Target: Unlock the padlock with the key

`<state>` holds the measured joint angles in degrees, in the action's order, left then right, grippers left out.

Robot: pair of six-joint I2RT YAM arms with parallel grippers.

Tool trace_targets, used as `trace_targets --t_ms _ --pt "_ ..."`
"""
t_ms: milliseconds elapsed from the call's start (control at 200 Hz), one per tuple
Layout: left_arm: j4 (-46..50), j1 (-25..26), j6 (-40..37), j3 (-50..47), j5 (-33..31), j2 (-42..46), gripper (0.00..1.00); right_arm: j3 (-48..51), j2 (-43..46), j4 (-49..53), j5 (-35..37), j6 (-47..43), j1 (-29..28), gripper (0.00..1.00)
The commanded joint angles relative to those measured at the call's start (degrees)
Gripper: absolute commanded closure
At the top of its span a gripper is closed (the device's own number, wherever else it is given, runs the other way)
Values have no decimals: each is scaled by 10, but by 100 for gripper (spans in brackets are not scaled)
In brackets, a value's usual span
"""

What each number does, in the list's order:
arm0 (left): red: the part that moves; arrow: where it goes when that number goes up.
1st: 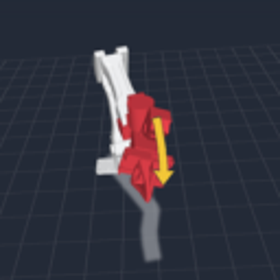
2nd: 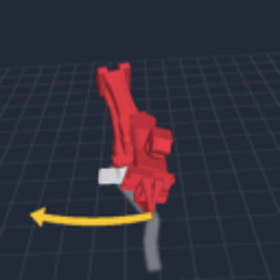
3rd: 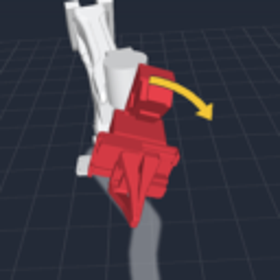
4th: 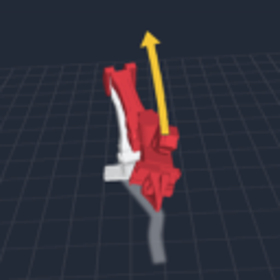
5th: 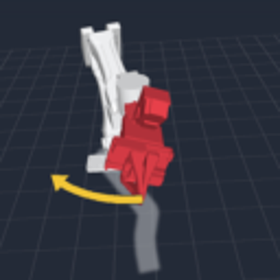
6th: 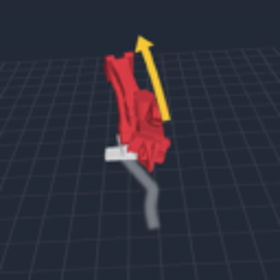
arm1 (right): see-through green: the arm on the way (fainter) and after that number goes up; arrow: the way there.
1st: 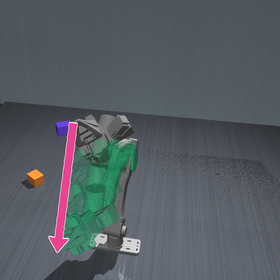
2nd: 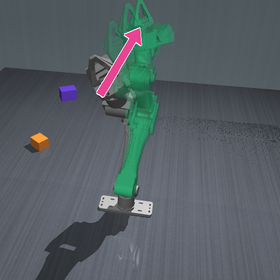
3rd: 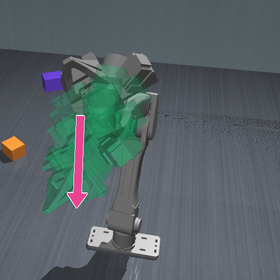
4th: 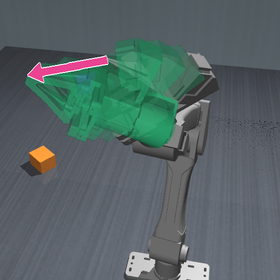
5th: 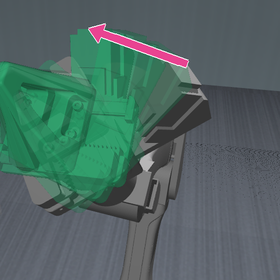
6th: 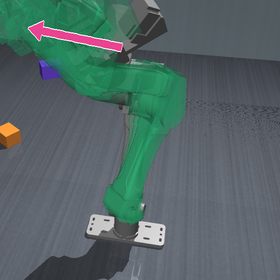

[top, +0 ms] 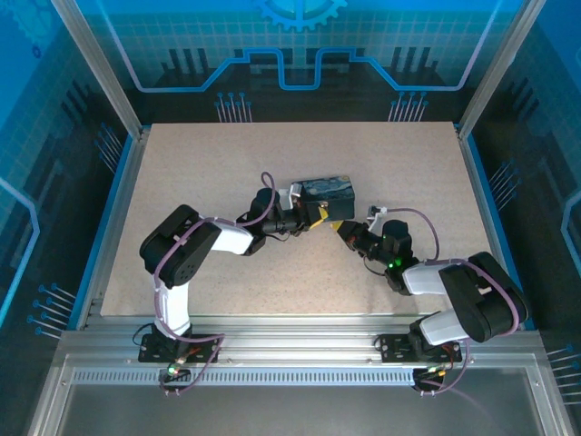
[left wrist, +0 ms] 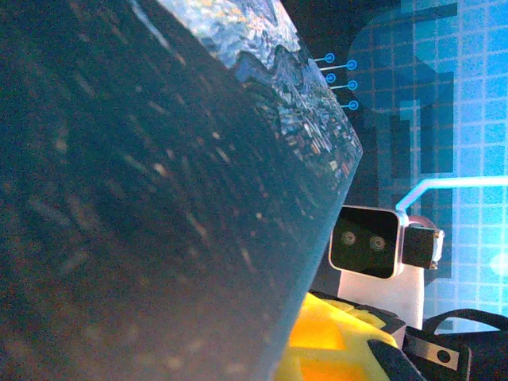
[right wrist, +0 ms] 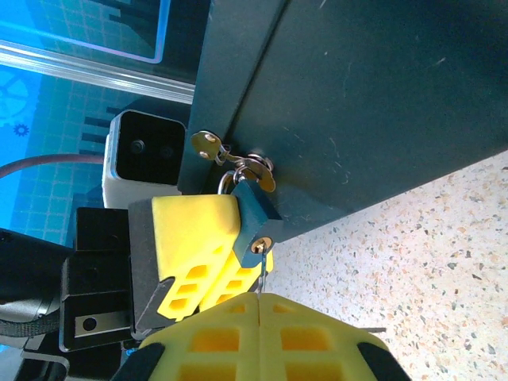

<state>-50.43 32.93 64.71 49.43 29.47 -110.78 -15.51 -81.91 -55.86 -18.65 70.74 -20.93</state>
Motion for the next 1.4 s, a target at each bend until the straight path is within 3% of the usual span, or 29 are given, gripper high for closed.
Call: trace_targets --t_ms 0,310,931,1216,1396 --pt "-45 2 12 -6 39 -8 100 -21 -14 -31 1 0 8 100" --pt "-73 2 27 -6 42 -12 100 -16 -60 -83 5 42 7 100" --pt "-87 0 29 -14 36 -15 100 5 -42 -87 -1 72 20 100" --pt "-86 -6 30 -14 37 -9 100 29 -17 -89 -73 23 31 100" --pt "-89 -6 32 -13 41 -9 100 31 26 -30 -118 -22 49 100"
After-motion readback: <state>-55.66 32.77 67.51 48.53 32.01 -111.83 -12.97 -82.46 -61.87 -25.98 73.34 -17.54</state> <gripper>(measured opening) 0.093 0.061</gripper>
